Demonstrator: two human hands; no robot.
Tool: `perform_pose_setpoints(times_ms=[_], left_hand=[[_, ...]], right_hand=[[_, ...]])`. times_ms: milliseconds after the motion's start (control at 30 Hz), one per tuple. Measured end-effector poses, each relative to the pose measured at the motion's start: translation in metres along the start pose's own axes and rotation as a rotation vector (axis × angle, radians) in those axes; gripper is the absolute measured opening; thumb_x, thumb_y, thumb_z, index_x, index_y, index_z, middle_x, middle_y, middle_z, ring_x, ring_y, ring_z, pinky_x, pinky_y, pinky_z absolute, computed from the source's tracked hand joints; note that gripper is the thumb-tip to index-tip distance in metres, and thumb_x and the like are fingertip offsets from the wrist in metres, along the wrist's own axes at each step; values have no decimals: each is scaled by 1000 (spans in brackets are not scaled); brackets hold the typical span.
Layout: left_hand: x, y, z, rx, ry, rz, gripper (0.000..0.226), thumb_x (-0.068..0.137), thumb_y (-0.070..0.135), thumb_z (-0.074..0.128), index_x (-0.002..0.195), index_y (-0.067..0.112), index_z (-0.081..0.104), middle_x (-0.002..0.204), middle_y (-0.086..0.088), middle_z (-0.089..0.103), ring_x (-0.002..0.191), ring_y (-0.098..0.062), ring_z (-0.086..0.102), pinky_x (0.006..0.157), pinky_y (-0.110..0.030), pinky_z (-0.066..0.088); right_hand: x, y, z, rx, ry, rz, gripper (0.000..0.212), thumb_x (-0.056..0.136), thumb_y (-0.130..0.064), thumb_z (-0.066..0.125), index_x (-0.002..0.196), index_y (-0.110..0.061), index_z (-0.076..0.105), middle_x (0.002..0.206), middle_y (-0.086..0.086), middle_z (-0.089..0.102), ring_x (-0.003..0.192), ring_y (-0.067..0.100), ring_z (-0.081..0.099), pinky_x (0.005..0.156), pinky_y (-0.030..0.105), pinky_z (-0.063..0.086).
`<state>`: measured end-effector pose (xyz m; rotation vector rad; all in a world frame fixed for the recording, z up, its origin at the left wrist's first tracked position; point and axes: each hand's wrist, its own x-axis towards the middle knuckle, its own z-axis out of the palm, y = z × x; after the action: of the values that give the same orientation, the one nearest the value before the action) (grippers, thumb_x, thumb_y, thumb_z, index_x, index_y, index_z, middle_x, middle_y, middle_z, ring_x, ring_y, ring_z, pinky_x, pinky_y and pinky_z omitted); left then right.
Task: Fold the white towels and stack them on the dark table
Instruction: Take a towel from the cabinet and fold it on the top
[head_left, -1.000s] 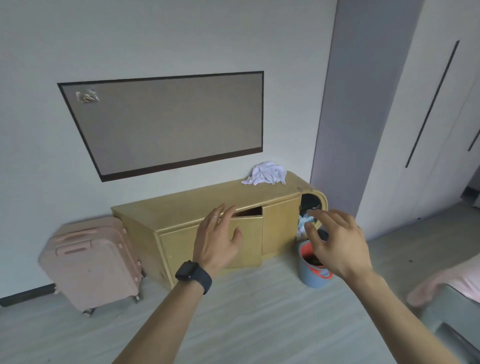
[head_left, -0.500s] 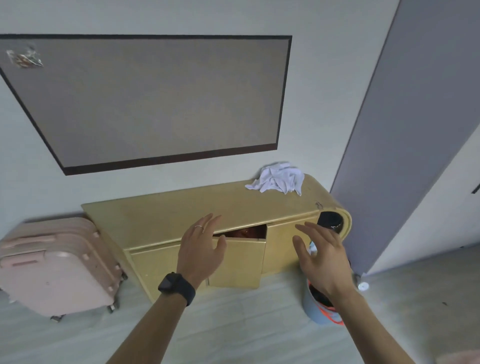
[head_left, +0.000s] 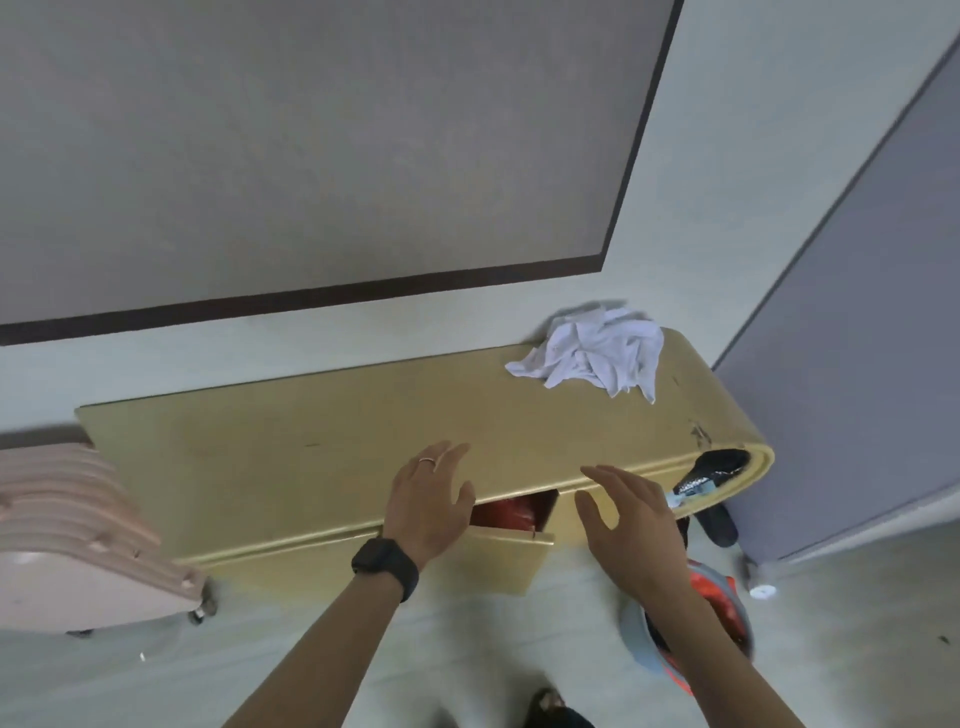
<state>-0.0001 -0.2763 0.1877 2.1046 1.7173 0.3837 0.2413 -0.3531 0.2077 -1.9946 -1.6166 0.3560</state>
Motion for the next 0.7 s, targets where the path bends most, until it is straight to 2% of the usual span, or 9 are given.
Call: perform_pose_setpoints(times_ms=[100, 300, 467, 567, 700], left_hand=[[54, -3, 23, 5, -65, -50, 52, 97, 37, 48, 148, 32, 37, 155, 1, 38, 144, -18, 29, 118, -35, 23], [154, -7, 70, -7, -151, -242, 54, 97, 35, 46, 149, 31, 34, 159, 1, 32, 146, -20, 24, 118, -36, 20], [216, -36, 119, -13, -191, -411, 56, 100, 44, 40, 153, 36, 24, 164, 6, 18, 151, -19, 10, 122, -41, 11], [245, -65, 157, 30, -240, -477, 60, 101, 50, 35, 155, 38, 13, 165, 6, 8, 153, -20, 2, 123, -44, 7], [268, -101, 205, 123, -267, -502, 66, 99, 59, 28, 155, 44, -3, 165, 6, -12, 151, -23, -14, 122, -50, -5]], right_hand=[[57, 18, 28, -14, -128, -3, 35, 92, -38, 63, 127, -37, 62, 128, -17, 60, 124, 15, 47, 103, 34, 42], [189, 60, 85, -89, -381, -15, 39, 94, -42, 57, 131, -34, 57, 132, -13, 59, 126, 17, 45, 102, 37, 42], [285, 79, 148, -199, -541, -78, 47, 96, -43, 53, 140, -29, 47, 141, -6, 52, 129, 21, 43, 101, 37, 41], [332, 91, 196, -199, -589, -74, 51, 97, -41, 52, 143, -23, 41, 143, -1, 48, 129, 23, 43, 98, 39, 44], [375, 99, 259, -205, -563, -79, 48, 96, -35, 50, 139, -17, 40, 138, 4, 48, 116, 28, 52, 82, 39, 48]])
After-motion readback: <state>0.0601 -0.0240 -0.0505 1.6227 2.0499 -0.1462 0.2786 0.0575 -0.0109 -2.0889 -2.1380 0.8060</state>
